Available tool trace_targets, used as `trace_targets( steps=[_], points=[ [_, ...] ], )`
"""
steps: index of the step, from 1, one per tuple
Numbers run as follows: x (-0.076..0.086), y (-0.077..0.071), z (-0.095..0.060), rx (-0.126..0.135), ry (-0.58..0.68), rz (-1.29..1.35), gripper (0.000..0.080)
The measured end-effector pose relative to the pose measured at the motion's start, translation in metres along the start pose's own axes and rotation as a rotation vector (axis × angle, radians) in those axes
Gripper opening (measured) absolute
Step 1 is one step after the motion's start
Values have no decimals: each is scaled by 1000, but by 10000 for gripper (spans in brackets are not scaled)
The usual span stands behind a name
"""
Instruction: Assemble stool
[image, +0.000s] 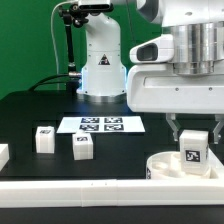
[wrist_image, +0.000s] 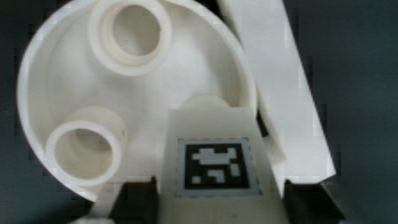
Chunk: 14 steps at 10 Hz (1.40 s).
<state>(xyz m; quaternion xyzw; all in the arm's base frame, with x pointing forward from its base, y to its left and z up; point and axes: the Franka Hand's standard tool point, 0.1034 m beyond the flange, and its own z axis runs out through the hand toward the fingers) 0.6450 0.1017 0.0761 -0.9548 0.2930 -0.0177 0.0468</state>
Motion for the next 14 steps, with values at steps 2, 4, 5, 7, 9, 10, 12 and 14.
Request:
trace_targets(
  steps=[2, 4, 5, 7, 9, 10, 12, 14],
  points=[
    [-2, -2, 1, 1, -1, 209, 338],
    [-3, -3, 1, 7, -6, 380, 338],
    [-4, -4, 1, 10, -7, 466, 338],
    [-4, -5, 1, 20, -14, 631, 338],
    [-5, -7, 1, 32, -31, 822, 338],
    [-6, -8, 2, 36, -42, 905, 338],
    [-6, -8, 2, 40, -53, 1023, 338],
    [-6, -8, 2, 46, -65, 1069, 338]
  ],
)
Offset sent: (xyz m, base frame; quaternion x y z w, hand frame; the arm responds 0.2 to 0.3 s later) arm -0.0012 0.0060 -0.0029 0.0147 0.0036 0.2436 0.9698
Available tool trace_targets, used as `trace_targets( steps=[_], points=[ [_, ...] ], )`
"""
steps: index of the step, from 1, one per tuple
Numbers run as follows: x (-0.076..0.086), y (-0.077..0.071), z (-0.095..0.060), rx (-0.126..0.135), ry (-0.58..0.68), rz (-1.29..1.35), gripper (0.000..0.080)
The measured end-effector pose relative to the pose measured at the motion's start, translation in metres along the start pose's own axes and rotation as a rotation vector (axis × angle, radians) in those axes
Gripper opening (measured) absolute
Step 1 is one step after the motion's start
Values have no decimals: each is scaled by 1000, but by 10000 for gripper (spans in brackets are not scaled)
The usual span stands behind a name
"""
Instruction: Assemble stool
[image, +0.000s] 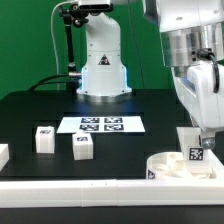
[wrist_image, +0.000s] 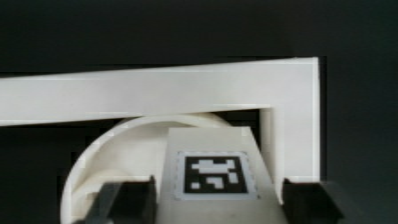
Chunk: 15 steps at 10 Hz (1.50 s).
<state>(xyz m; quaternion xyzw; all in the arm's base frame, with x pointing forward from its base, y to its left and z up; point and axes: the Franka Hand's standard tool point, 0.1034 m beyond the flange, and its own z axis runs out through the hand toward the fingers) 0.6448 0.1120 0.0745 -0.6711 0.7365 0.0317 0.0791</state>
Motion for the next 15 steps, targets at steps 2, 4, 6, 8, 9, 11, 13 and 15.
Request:
trace_targets(
  steps=[2, 4, 6, 8, 9, 11, 13, 15],
  points=[
    [-1, 0, 0, 0, -1, -31, 379],
    [-2, -5, -11, 10, -8, -116, 632],
    [-3, -10, -22, 31, -15, -199, 645],
    [-4, -9, -19, 28, -15, -261, 649],
    [-4, -9, -19, 29, -13, -371, 649],
    [-5, -5, -20, -16, -11, -610, 649],
    [-8, -4, -26, -58, -18, -831, 649],
    [-8, -6, -29, -59, -25, -1035, 649]
  ],
)
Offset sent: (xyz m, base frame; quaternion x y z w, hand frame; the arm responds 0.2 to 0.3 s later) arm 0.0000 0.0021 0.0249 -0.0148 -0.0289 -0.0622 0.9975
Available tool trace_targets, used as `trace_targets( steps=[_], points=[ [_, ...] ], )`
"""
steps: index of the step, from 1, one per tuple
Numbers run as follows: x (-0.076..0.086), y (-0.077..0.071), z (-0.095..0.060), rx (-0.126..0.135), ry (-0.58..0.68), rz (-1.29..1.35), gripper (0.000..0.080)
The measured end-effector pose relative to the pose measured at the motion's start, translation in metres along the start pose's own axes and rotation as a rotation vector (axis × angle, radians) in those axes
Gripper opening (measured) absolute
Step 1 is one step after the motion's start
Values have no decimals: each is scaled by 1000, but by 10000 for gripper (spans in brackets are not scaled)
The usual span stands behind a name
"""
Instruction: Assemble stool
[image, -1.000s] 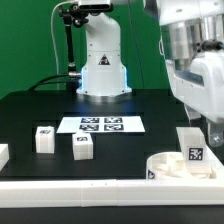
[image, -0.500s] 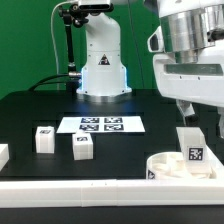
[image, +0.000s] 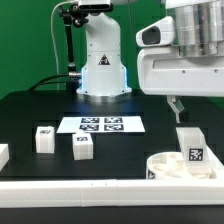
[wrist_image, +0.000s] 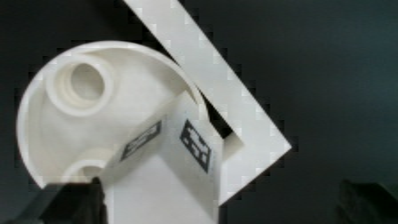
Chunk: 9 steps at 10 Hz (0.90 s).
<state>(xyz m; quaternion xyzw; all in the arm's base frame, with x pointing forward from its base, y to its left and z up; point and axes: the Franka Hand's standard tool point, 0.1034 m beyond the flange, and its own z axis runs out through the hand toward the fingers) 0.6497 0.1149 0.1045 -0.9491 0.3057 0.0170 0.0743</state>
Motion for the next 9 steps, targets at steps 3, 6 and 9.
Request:
trace_targets(
  steps=[3, 6, 9],
  points=[
    [1, 1, 0, 0, 0, -205, 649],
    [2, 1, 0, -45, 24, -547, 649],
    [8, 4, -1, -60, 35, -860, 649]
  ],
)
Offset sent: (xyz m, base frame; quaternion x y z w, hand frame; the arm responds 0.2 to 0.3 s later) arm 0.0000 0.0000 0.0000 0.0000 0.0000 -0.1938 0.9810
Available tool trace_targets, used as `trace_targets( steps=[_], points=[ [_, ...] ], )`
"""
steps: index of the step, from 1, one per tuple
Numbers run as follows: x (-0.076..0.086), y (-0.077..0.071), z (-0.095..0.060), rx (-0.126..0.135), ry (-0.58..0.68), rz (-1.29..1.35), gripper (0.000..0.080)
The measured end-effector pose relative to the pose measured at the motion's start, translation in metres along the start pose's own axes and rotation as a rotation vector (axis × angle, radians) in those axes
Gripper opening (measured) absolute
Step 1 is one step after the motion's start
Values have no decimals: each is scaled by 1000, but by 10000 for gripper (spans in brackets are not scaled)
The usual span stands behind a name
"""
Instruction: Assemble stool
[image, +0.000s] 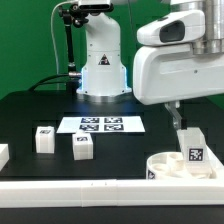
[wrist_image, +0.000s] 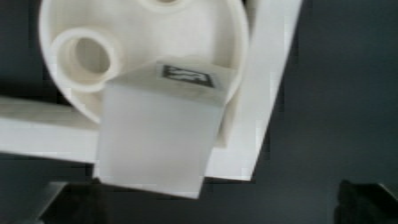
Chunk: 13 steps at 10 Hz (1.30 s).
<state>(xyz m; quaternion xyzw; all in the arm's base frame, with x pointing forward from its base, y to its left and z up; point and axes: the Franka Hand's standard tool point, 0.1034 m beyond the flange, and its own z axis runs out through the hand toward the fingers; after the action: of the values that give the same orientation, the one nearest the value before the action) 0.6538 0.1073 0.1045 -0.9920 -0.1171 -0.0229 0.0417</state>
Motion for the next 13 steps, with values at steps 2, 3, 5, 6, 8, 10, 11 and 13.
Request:
trace_targets(
  steps=[2, 3, 5, 6, 8, 10, 11, 13],
  points=[
    [0, 2, 0, -8, -2, -141, 649],
    [0, 3, 0, -8, -3, -211, 649],
    [0, 4, 1, -29, -1, -380, 649],
    [1, 5, 2, -52, 5, -523, 649],
    [-3, 5, 6, -57, -10, -672, 649],
    [-5, 5, 8, -59, -20, -768, 649],
    [-6, 6, 11, -67, -33, -860, 649],
    [-8, 6, 15, -70, -47, -956, 649]
  ],
)
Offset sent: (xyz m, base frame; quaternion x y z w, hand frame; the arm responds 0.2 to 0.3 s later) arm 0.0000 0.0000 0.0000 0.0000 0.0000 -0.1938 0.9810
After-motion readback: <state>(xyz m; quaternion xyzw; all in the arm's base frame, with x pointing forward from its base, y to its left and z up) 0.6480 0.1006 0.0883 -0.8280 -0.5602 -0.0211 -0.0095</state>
